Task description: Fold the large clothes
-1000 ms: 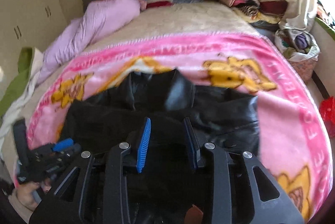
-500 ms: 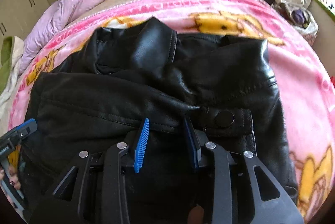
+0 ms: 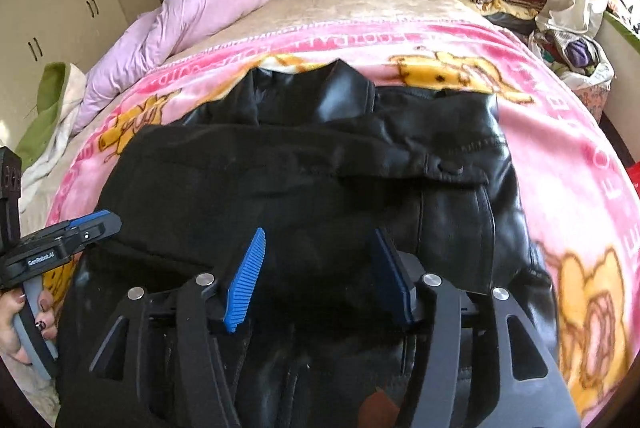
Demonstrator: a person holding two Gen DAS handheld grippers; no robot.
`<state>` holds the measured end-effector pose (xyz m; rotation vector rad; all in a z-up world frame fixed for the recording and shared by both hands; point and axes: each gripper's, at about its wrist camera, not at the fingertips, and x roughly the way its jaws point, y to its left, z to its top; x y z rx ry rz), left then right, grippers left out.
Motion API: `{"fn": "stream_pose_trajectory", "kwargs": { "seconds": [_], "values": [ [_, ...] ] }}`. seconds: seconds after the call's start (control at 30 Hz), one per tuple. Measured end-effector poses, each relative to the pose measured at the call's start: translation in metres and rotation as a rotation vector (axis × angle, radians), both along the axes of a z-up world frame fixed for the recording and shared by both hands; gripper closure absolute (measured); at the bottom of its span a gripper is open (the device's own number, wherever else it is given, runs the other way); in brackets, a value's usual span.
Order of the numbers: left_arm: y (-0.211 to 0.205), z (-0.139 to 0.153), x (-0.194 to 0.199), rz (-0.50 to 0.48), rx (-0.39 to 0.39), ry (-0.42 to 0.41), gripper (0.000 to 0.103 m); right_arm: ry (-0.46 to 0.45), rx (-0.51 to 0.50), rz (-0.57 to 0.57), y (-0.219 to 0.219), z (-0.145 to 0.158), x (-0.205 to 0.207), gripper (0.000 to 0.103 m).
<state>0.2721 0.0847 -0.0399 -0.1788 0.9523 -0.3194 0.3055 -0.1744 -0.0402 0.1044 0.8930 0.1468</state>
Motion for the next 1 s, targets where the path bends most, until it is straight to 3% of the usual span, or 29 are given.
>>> {"fn": "stream_pose_trajectory", "kwargs": {
  "seconds": [0.23, 0.43, 0.57, 0.7, 0.77, 0.8, 0.9, 1.0],
  "values": [
    [-0.005, -0.016, 0.006, -0.01, 0.036, 0.022, 0.063, 0.091, 0.059, -0.039, -0.008, -0.035, 0.006, 0.048],
    [-0.006, -0.015, 0.004, -0.013, 0.04, 0.017, 0.063, 0.081, 0.061, -0.043, -0.008, -0.035, 0.005, 0.047],
    [-0.005, -0.007, -0.002, -0.016, 0.046, -0.001, 0.06, 0.056, 0.088, -0.034, -0.007, -0.022, 0.0, 0.037],
    [-0.002, -0.001, -0.009, -0.011, 0.034, -0.009, 0.051, 0.026, 0.094, -0.03, -0.006, -0.01, -0.006, 0.026],
    [0.0, 0.005, -0.013, -0.006, 0.024, -0.015, 0.044, 0.011, 0.107, -0.038, -0.006, -0.005, -0.011, 0.016],
    [0.002, 0.008, -0.015, -0.001, 0.022, -0.022, 0.035, 0.005, 0.115, -0.043, -0.007, -0.002, -0.013, 0.012],
    [0.005, 0.016, -0.021, 0.019, 0.034, -0.046, 0.031, -0.01, 0.138, -0.059, -0.011, 0.003, -0.02, 0.009],
    [0.011, 0.024, -0.029, 0.056, 0.053, -0.069, 0.011, -0.029, 0.16, -0.062, -0.015, 0.01, -0.029, 0.008]
  ]
}}
